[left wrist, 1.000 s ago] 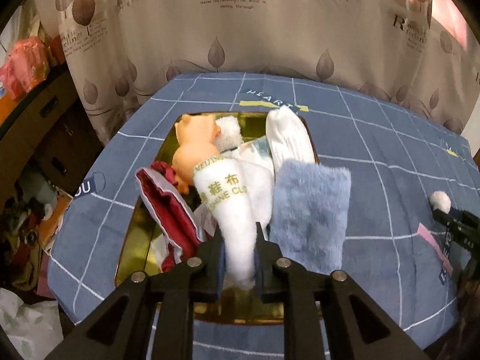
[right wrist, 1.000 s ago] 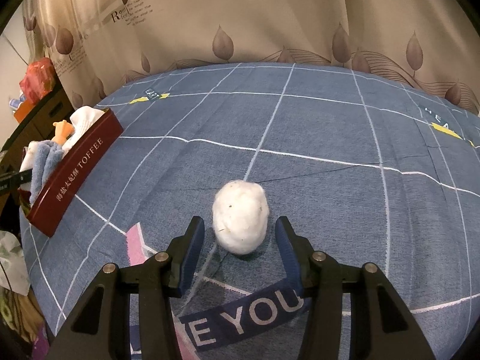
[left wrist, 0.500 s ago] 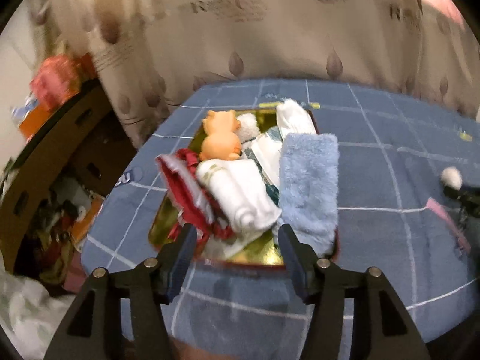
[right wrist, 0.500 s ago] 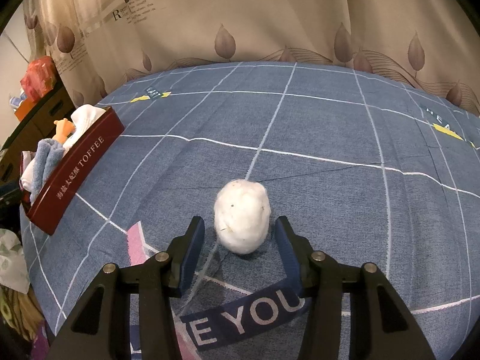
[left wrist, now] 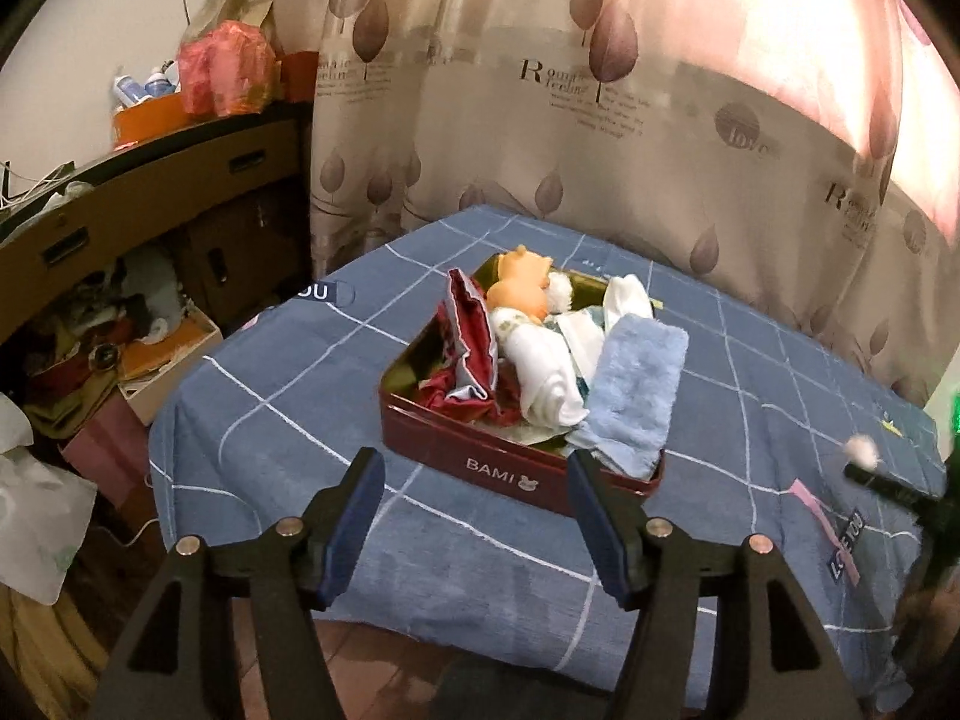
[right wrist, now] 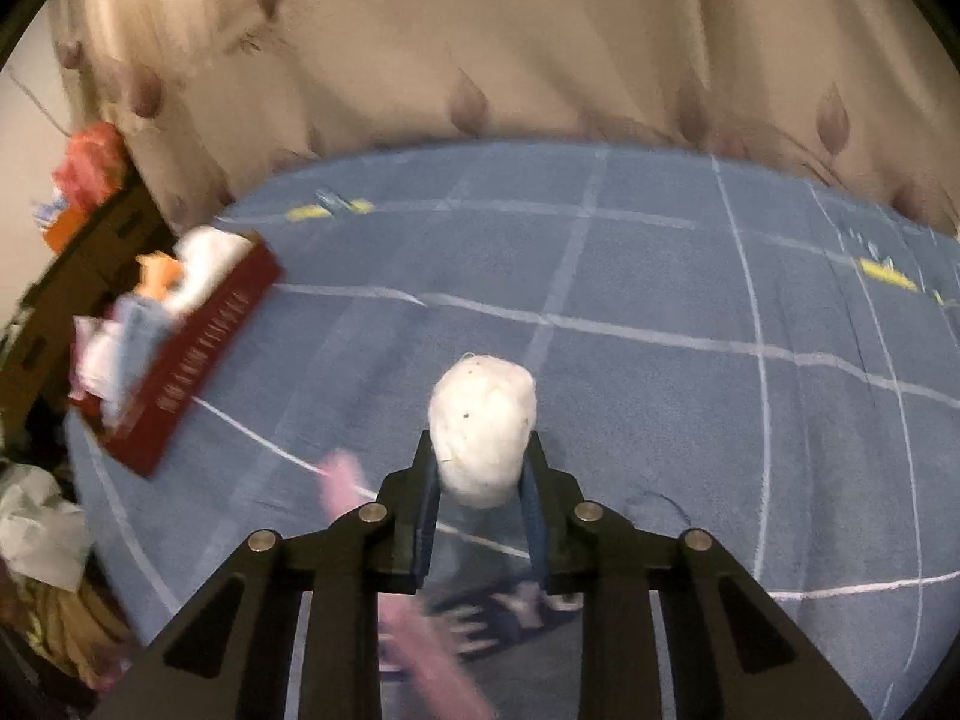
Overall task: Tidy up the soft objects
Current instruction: 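Carry the cotton ball over the tin with the right gripper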
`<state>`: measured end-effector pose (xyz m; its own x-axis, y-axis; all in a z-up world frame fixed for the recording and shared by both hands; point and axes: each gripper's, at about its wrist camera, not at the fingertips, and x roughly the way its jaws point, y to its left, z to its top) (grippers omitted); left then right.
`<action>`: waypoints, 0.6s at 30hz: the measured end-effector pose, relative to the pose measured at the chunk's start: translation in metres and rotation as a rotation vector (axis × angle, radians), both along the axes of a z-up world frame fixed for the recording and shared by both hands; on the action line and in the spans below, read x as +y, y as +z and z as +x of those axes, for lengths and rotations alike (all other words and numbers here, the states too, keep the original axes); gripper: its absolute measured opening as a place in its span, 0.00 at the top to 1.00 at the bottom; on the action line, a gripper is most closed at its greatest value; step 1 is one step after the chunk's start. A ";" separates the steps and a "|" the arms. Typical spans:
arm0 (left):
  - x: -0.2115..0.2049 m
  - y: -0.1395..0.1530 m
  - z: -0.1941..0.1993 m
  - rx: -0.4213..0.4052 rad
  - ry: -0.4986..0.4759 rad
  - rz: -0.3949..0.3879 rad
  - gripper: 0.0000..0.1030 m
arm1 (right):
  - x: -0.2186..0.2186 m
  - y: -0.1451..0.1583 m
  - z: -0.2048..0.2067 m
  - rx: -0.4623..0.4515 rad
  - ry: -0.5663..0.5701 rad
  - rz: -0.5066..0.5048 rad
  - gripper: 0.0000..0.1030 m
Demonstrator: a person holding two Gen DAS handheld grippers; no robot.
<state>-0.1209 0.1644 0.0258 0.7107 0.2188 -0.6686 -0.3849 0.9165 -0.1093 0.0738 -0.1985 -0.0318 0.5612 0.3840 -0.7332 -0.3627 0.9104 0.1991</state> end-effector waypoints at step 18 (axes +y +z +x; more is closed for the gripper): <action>0.000 -0.011 0.010 0.075 -0.057 -0.047 0.38 | 0.254 0.074 0.018 0.017 0.408 0.077 0.77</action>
<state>-0.1114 0.1644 0.0144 0.6690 0.1461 -0.7288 -0.3407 0.9317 -0.1259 0.0919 0.0557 0.0423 0.3392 0.6264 -0.7018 -0.6868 0.6747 0.2702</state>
